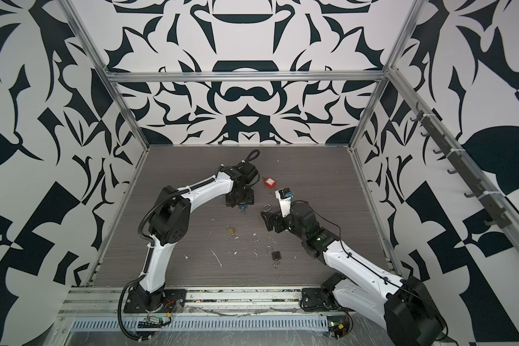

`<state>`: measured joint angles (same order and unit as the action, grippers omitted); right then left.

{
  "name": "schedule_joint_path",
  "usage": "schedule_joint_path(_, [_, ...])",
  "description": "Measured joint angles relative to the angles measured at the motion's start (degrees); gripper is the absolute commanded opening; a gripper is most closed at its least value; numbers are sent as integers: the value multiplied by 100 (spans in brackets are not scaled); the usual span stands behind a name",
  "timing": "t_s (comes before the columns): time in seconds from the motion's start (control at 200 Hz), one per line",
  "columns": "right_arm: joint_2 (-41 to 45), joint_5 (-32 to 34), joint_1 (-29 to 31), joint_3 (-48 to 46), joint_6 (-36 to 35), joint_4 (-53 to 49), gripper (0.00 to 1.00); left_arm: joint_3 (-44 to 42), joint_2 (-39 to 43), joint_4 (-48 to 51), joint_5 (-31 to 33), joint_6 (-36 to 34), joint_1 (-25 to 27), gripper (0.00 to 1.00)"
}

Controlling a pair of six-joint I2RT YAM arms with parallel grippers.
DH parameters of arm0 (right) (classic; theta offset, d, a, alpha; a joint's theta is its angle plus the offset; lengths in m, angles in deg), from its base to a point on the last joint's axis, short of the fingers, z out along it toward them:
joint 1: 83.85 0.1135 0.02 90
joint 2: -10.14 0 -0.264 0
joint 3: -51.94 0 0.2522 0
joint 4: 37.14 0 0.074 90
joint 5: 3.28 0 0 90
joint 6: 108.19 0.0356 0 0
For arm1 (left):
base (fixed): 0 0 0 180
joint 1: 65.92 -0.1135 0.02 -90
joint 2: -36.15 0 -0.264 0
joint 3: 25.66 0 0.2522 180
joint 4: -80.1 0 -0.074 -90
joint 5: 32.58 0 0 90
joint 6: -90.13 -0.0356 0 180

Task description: Lock with the key

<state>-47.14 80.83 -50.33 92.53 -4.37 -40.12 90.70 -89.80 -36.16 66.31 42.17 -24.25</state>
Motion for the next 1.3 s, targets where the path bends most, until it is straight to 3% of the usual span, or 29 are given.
schedule_joint_path(0.245, [-68, -42, 2, 0, -90, 24, 92, 66, -306, 11, 76, 17, 9, 66])
schedule_joint_path(0.55, [-68, 11, 2, 9, -203, -2, 92, 216, -400, 42, 105, -15, 9, 46])
schedule_joint_path(0.95, [-68, 350, 0, 149, -188, -138, 92, 404, -511, 57, 94, -345, 9, 0])
schedule_joint_path(1.11, [-76, 859, -76, 852, 223, -789, 92, -365, -28, -645, 133, -1058, 9, 0])
schedule_joint_path(1.3, [-315, 774, -844, 2385, 920, -1829, 91, -2236, 1823, -2367, -199, -3185, -15, 0])
